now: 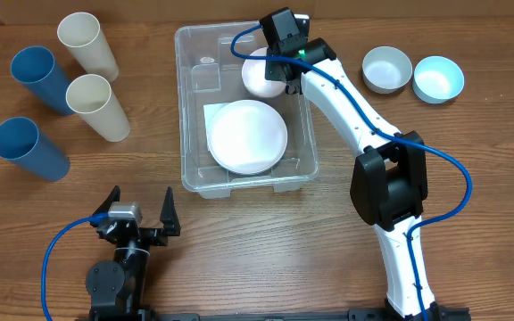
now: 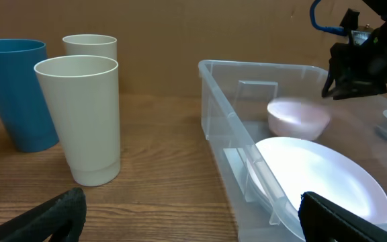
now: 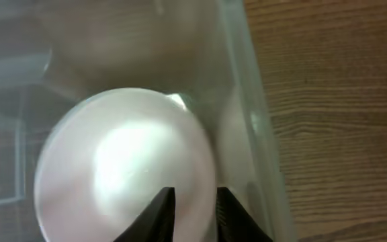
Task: Pack container
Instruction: 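Carry the pink bowl into the bin's upper area and release it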
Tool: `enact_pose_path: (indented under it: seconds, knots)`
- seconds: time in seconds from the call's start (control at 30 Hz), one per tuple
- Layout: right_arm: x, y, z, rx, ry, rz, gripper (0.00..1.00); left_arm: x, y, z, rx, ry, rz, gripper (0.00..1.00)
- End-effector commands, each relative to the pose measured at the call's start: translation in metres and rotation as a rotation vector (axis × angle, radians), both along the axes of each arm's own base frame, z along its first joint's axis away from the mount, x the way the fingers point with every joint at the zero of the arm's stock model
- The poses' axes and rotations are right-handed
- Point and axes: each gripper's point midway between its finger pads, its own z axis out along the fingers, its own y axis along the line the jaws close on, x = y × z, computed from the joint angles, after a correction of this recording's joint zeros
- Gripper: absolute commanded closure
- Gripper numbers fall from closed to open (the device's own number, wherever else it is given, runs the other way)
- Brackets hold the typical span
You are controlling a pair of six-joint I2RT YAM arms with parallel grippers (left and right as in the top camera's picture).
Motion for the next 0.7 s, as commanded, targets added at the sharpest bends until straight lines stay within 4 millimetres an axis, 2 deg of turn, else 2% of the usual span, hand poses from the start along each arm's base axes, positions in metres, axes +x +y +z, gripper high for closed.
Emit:
enact_pose_path:
  seconds: [0.0, 0.17, 0.27, 0.37, 0.4, 0.47, 0.5, 0.53, 0.57, 0.6, 0.67]
  knots:
    - [0.004, -0.006, 0.007, -0.03, -0.022, 0.017, 0.72, 0.0, 0.0, 0.0, 0.022, -0.004, -0.004, 0.0]
    - [0.004, -0.005, 0.01, -0.051, -0.021, 0.047, 0.71, 0.0, 0.0, 0.0, 0.022, -0.004, -0.004, 0.0]
    - [0.0, 0.002, 0.026, -0.041, -0.019, 0.063, 0.72, 0.0, 0.0, 0.0, 0.022, -0.005, -0.004, 0.0]
    - [-0.005, 0.011, 0.069, -0.025, -0.051, 0.08, 0.71, 0.0, 0.0, 0.0, 0.022, -0.005, -0.004, 0.0]
    - [-0.01, 0.013, 0.101, 0.018, -0.075, 0.057, 0.68, 0.0, 0.0, 0.0, 0.022, -0.004, -0.004, 0.0]
    - [-0.017, 0.017, 0.136, 0.092, -0.102, 0.049, 0.68, 0.0, 0.0, 0.0, 0.022, -0.005, -0.004, 0.0]
    - [-0.019, 0.012, 0.15, 0.115, -0.118, 0.021, 0.67, 0.0, 0.0, 0.0, 0.022, -0.005, -0.004, 0.0]
    - [-0.021, -0.001, 0.169, 0.148, -0.142, -0.035, 0.67, 0.0, 0.0, 0.0, 0.022, -0.005, -0.004, 0.0]
    - [-0.022, -0.016, 0.179, 0.17, -0.151, -0.097, 0.64, 0.0, 0.0, 0.0, 0.022, -0.005, -0.004, 0.0]
    - [-0.023, -0.031, 0.183, 0.191, -0.147, -0.15, 0.64, 0.0, 0.0, 0.0, 0.022, -0.004, -0.004, 0.0]
    - [-0.024, -0.087, 0.173, 0.229, -0.09, -0.341, 0.6, 0.0, 0.0, 0.0, 0.022, -0.005, -0.004, 0.0]
